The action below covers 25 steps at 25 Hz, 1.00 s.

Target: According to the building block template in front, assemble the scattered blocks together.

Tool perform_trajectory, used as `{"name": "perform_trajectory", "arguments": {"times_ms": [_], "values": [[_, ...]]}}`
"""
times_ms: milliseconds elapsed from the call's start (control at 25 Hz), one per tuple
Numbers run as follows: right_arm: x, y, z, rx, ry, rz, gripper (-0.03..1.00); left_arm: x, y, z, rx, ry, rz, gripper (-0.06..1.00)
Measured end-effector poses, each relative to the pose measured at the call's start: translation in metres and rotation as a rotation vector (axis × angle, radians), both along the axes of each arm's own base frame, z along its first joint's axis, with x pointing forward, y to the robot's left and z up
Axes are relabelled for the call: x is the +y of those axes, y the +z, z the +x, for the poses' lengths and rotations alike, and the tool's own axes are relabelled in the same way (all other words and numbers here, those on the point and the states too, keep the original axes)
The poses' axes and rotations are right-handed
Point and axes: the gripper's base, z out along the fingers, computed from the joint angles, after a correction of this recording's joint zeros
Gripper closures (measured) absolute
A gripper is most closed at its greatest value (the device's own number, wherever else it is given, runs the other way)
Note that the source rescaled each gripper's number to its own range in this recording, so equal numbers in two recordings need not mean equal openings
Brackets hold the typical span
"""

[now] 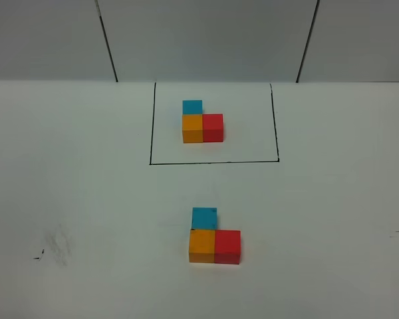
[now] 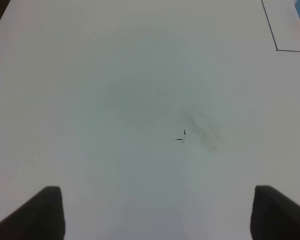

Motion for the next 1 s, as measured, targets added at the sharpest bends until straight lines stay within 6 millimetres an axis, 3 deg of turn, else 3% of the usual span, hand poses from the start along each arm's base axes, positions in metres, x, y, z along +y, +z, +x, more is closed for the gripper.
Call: {"name": "perform_trajectory", "arguments": {"times_ms": [240,440,1000], "values": [[0.011,-0.064,-0.017,-0.007,0.128,0.050,-0.03,0.000,0.000,0.000,0.000,0.000,0.000,0.28],[0.019,-0.117,-0.011,0.036,0.204,0.107,0.01,0.000,0.000,0.000,0.000,0.000,0.000,0.28],[0.023,-0.188,0.034,0.271,0.147,0.363,0.03,0.000,0.000,0.000,0.000,0.000,0.000,0.28]]}}
